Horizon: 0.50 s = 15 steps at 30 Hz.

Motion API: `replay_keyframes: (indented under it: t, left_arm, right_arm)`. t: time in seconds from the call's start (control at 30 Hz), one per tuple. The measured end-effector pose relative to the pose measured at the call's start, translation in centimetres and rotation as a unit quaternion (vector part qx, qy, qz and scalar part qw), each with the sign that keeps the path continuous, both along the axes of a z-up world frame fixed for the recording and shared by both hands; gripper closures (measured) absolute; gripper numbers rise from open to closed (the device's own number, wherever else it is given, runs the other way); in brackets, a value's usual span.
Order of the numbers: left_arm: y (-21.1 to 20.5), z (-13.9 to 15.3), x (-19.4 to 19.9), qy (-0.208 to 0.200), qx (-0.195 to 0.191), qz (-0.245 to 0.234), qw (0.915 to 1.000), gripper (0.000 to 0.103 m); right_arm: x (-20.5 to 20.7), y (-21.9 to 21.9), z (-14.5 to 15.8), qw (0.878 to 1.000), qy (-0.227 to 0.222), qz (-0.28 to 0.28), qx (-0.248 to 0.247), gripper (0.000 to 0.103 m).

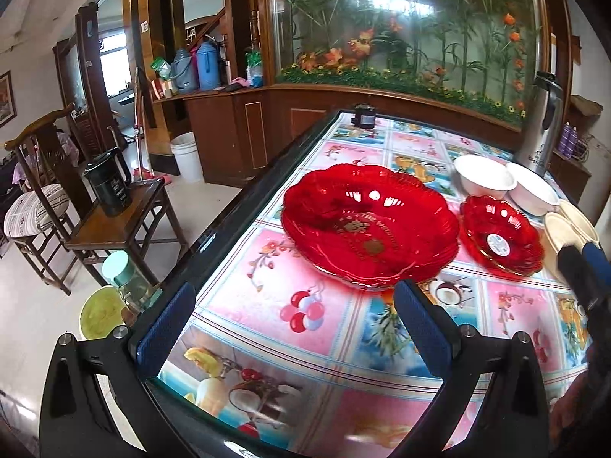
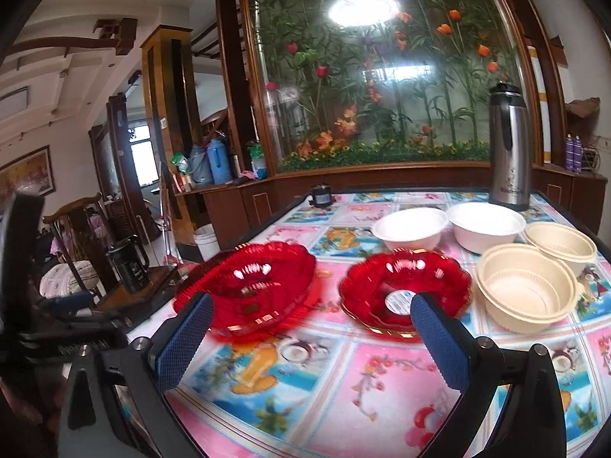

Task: Organize plates and bowls
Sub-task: 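Move both tools toward the rim of the large red plate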

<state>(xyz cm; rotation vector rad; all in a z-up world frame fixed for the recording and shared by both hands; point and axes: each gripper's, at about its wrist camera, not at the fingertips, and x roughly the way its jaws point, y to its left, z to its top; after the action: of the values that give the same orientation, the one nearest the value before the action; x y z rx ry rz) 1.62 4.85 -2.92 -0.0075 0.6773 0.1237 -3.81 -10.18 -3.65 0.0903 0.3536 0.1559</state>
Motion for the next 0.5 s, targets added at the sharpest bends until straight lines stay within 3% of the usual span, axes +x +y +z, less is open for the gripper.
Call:
replay_keyframes:
  t: [0.23, 0.5]
  left_arm:
    - [0.8, -0.5, 0.6, 0.006, 0.001, 0.008, 1.0, 0.0]
    - [1.9, -1.3, 1.7, 0.021, -0.005, 0.012, 0.9997, 0.0]
  right_arm:
    - [1.3, 0.7, 1.2, 1.0, -0.01, 0.002, 0.02, 0.0]
    - [3.7, 1.2, -0.2, 0.998, 0.036, 0.017, 0.054, 0.0]
